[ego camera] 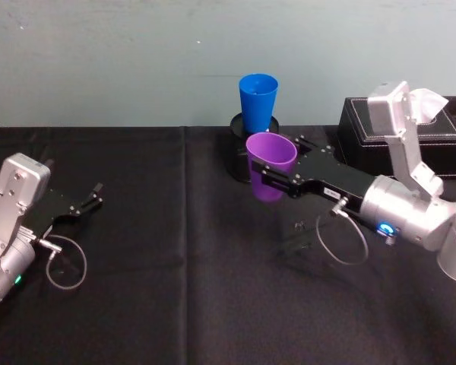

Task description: Pick up one cup with a gripper and tap it against the other cup.

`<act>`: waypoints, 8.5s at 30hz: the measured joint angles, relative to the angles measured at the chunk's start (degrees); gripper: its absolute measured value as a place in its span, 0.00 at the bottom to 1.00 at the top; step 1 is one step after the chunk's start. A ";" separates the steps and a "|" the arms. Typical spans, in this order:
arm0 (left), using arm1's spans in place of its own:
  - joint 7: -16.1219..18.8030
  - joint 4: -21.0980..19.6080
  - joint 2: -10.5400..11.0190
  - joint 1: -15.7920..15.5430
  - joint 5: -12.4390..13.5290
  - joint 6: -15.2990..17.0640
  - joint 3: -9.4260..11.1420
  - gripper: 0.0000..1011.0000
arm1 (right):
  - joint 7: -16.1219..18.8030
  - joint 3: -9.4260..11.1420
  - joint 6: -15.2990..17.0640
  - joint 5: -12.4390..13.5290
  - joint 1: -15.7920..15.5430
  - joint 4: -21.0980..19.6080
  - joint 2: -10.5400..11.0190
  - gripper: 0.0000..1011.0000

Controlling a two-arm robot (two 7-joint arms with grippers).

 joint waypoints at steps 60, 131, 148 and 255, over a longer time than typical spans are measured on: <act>0.00 0.00 0.00 0.00 0.00 0.00 0.00 0.99 | -0.40 2.27 -5.84 -6.53 16.40 29.86 -16.44 0.72; 0.00 0.00 0.00 0.00 0.00 0.00 0.00 0.99 | -0.49 2.17 -5.74 -6.48 16.33 29.81 -16.38 0.72; 0.00 0.00 0.00 0.00 0.00 0.00 0.00 0.99 | -0.49 2.17 -5.75 -6.48 16.33 29.81 -16.38 0.72; 0.00 0.00 0.00 0.00 0.00 0.00 0.00 0.99 | 0.89 2.91 -15.04 -5.99 -5.97 9.92 -5.99 0.72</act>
